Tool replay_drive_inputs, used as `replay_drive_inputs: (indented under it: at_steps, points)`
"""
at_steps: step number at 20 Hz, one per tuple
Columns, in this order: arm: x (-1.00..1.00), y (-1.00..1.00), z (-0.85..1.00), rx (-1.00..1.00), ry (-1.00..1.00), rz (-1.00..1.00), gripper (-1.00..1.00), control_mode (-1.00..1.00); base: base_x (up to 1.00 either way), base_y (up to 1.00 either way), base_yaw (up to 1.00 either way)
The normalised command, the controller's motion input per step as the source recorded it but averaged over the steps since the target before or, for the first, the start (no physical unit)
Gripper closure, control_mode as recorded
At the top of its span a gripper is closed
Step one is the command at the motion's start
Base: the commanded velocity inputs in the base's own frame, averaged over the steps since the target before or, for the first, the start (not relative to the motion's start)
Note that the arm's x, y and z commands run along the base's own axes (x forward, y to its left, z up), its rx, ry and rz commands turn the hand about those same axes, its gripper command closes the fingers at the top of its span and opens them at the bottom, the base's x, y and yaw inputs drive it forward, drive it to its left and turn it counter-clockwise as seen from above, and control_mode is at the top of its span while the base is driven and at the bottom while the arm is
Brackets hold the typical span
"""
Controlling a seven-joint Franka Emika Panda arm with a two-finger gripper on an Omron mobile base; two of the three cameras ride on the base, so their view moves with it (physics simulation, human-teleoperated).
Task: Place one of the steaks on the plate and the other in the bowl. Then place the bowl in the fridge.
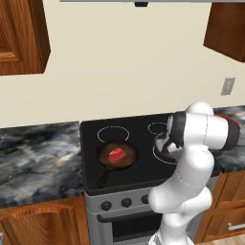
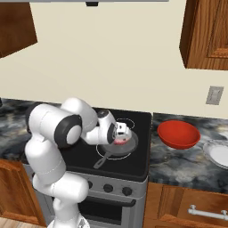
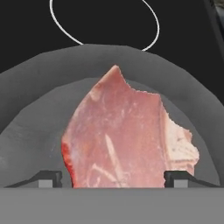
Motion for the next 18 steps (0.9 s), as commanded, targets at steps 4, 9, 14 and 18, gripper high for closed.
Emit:
replay_drive_inputs:
  at_steps: [4,9,14,18]
  points:
    - [0.20,0.00,-0.39,0.00,0.02,0.01,1.00,-1.00,0.00,0.00,0.00]
    - [0.01,0.00,-0.02,0.00,0.02,0.05,1.00,-1.00,0.00,0.00,0.00]
    - [-0.41,0.00,0.10,-0.05,-0.02,0.06,1.00,-1.00,0.00,0.00,0.00]
    - [-0.15,0.01,0.01,-0.04,0.00,0.04,1.00,-1.00,0.00,0.00,0.00]
